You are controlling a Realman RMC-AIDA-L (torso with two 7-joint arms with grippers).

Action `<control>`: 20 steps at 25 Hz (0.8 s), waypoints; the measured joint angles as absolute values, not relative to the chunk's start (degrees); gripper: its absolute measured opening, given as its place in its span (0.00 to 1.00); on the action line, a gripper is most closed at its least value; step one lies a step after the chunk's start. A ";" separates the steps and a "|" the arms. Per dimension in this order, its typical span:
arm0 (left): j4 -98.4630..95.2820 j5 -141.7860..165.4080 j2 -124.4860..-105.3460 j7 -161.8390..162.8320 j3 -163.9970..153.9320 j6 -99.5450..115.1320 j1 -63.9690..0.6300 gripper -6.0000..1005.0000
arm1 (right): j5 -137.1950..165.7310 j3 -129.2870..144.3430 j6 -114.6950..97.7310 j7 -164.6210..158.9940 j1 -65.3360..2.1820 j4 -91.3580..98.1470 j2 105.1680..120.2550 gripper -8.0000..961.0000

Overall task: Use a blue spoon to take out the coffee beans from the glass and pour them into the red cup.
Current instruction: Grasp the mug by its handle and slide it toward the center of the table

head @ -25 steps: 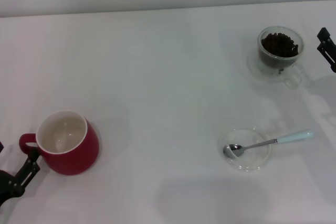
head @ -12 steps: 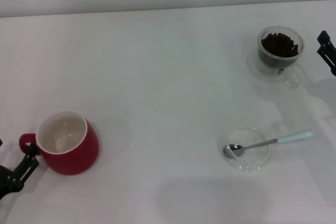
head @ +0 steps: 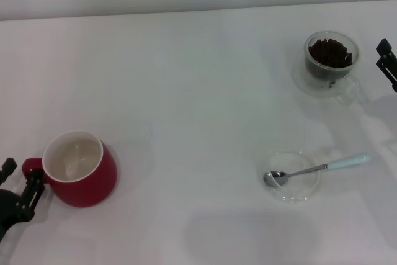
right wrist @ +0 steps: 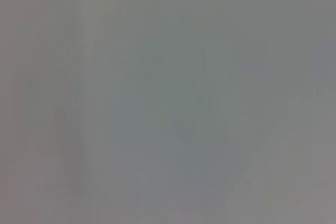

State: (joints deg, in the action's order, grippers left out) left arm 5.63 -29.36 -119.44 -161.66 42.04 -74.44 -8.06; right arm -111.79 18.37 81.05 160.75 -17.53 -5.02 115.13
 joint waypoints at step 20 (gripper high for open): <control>8.07 -28.73 -119.53 -161.81 41.64 -72.39 -8.94 0.47 | -111.80 18.46 80.62 161.03 -17.31 -5.80 115.13 0.91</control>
State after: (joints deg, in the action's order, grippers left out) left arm 8.07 -28.73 -119.53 -161.81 41.64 -72.39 -8.94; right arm -111.80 18.46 80.62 161.03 -17.31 -5.80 115.13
